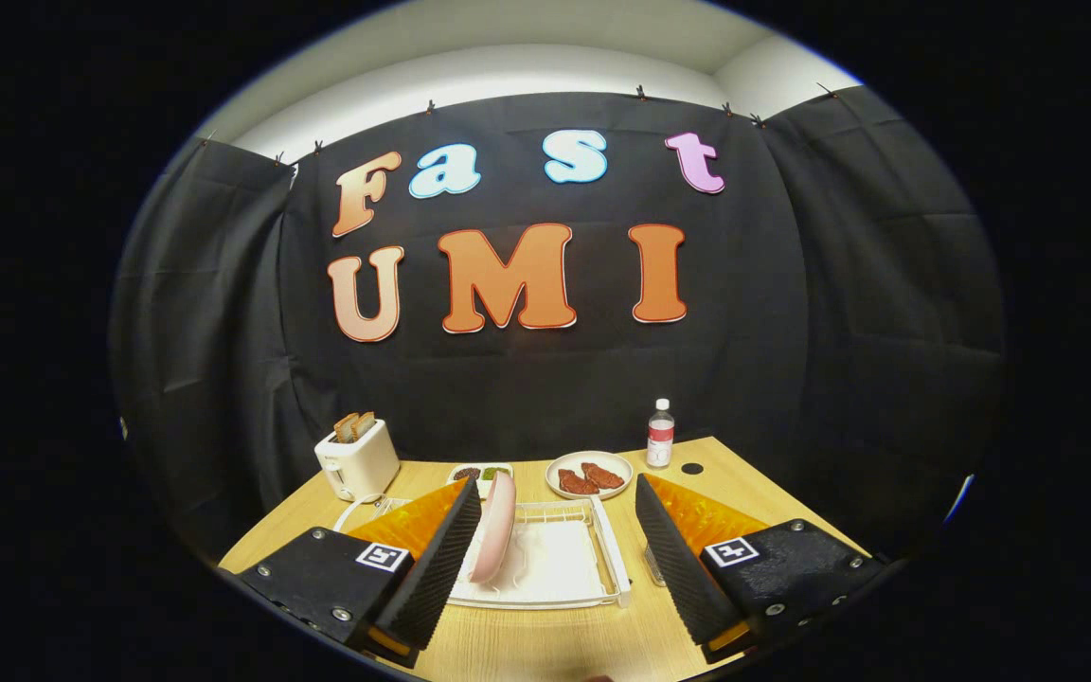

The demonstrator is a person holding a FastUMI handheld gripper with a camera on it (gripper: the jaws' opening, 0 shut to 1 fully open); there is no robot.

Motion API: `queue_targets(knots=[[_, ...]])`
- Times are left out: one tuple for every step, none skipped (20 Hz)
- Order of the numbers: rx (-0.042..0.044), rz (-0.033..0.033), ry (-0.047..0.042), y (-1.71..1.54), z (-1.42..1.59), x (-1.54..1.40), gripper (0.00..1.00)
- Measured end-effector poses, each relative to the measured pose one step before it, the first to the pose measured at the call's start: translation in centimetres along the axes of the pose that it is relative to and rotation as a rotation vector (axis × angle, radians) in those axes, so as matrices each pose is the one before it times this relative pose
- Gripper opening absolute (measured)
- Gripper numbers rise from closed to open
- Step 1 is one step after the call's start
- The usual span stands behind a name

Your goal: Take the plate from the dish rack, then take the spoon from the basket and place it into the plate.

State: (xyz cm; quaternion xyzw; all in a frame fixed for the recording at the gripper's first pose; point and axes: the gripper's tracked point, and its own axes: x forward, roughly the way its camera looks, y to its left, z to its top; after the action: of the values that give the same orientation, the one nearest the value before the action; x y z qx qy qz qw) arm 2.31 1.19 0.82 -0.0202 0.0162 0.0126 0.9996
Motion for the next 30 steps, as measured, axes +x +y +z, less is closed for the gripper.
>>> queue_targets(knots=[[0.00093, 0.0013, 0.00078, 0.251, 0.038, 0.379, 0.97], [0.00065, 0.00245, 0.00231, 0.271, 0.067, 0.571, 0.97], [0.0014, 0.00915, 0.00331, 0.532, -0.015, 0.671, 0.97], [0.00111, 0.01429, 0.00681, 0.652, 0.033, 0.799, 0.98], [0.00159, 0.01317, 0.00971, 0.703, -0.229, 0.945, 0.98], [0.00325, 0.01052, 0.01505, 0.445, -0.337, 1.004, 0.98], [0.00531, 0.00457, 0.0185, 0.35, -0.507, 0.994, 0.98], [0.00743, 0.00035, 0.02023, 0.097, -0.557, 1.053, 0.98], [0.00686, -0.00297, 0.02134, 0.141, -0.592, 1.152, 0.98], [0.00857, -0.00595, 0.01758, 0.019, -0.538, 1.001, 0.98], [0.00529, -0.00395, 0.02038, 0.109, -0.569, 1.146, 0.98], [-0.00379, -0.00076, 0.02006, 0.134, -0.635, 1.038, 0.98], [-0.0067, -0.00982, 0.02207, 0.009, -0.628, 0.969, 0.98], [-0.00101, -0.00531, 0.00972, -0.042, -0.29, 0.8, 0.98], [0.00481, -0.00613, 0.00565, 0.173, -0.124, 0.79, 0.98], [0.00758, -0.00854, 0.01074, 0.048, -0.279, 0.706, 0.98], [0.00869, -0.00289, 0.01625, 0.325, -0.588, 0.668, 0.98], [0.00664, 0.00124, 0.01342, 0.286, -0.382, 0.549, 0.98], [0.00043, -0.00366, 0.01382, 0.092, -0.509, 0.465, 0.98], [-0.00345, -0.00667, 0.01542, -0.05, -0.472, 0.443, 0.98], [-0.00447, -0.00323, 0.01548, -0.054, -0.572, 0.511, 0.98], [0.00065, 0.00161, 0.01998, 0.114, -0.645, 0.496, 0.97], [0.00573, -0.00134, 0.02271, -0.003, -0.592, 0.575, 0.93], [0.00722, -0.00165, 0.02488, 0.084, -0.704, 0.462, 0.92], [0.00635, -0.00104, 0.02332, 0.111, -0.653, 0.469, 0.87], [-0.00261, -0.0024, 0.02272, 0.168, -0.664, 0.527, 0.85], [-0.01075, -0.00089, 0.02155, 0.172, -0.549, 0.41, 0.79], [-0.0093, -0.0018, 0.01999, 0.194, -0.592, 0.388, 0.76], [-0.00378, -0.00903, 0.01495, 0.161, -0.247, 0.186, 0.68], [0.00118, -0.00598, 0.00667, 0.089, 0.036, 0.193, 0.61]])
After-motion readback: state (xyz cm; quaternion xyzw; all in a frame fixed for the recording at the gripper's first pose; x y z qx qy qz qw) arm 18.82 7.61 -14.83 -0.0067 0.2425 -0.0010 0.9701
